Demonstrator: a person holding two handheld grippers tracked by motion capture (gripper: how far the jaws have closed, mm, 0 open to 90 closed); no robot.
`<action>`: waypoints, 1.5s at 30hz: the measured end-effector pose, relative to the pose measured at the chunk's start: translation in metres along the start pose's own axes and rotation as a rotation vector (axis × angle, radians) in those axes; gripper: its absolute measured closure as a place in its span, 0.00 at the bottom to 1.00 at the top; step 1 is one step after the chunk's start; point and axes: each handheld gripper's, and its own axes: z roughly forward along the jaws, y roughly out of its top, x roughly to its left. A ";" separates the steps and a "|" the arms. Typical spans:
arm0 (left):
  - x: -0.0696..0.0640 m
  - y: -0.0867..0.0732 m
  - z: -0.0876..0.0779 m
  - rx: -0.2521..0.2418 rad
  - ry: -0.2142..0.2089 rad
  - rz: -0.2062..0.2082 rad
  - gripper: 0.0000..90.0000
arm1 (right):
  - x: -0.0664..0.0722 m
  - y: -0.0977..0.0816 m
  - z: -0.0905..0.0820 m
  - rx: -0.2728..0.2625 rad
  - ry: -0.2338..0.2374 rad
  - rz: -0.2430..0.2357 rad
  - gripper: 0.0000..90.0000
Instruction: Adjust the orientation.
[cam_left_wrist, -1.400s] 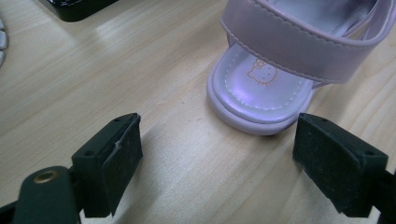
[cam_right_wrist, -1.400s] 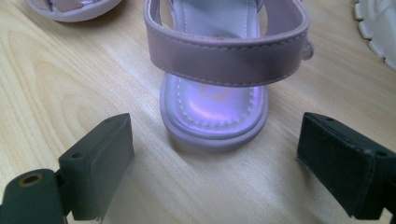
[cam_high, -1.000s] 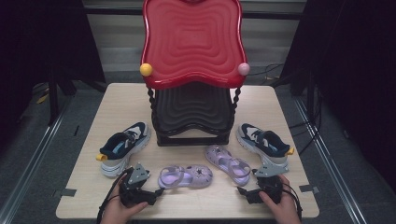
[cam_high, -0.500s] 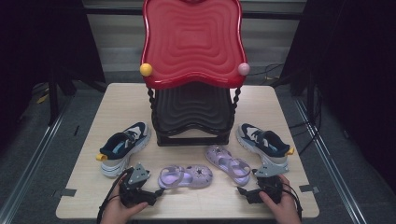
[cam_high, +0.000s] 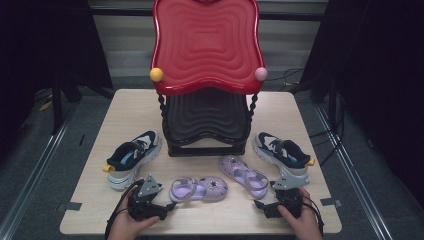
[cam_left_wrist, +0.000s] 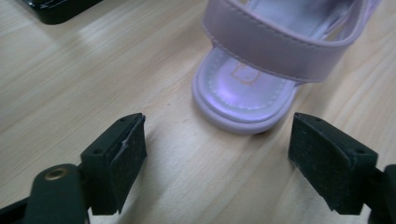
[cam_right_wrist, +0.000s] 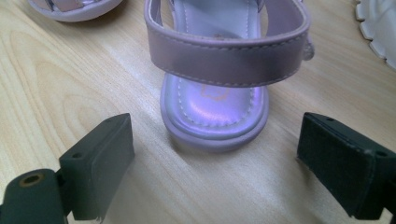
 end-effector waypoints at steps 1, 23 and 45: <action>-0.001 0.001 0.000 -0.007 0.000 0.008 0.21 | 0.000 0.000 0.000 0.000 0.001 0.000 0.11; -0.006 0.016 0.015 -0.053 -0.093 0.047 0.20 | -0.001 0.000 0.000 0.001 0.004 -0.006 0.11; -0.004 0.031 0.032 -0.045 -0.151 0.086 0.21 | -0.001 0.000 0.000 0.002 0.004 -0.005 0.11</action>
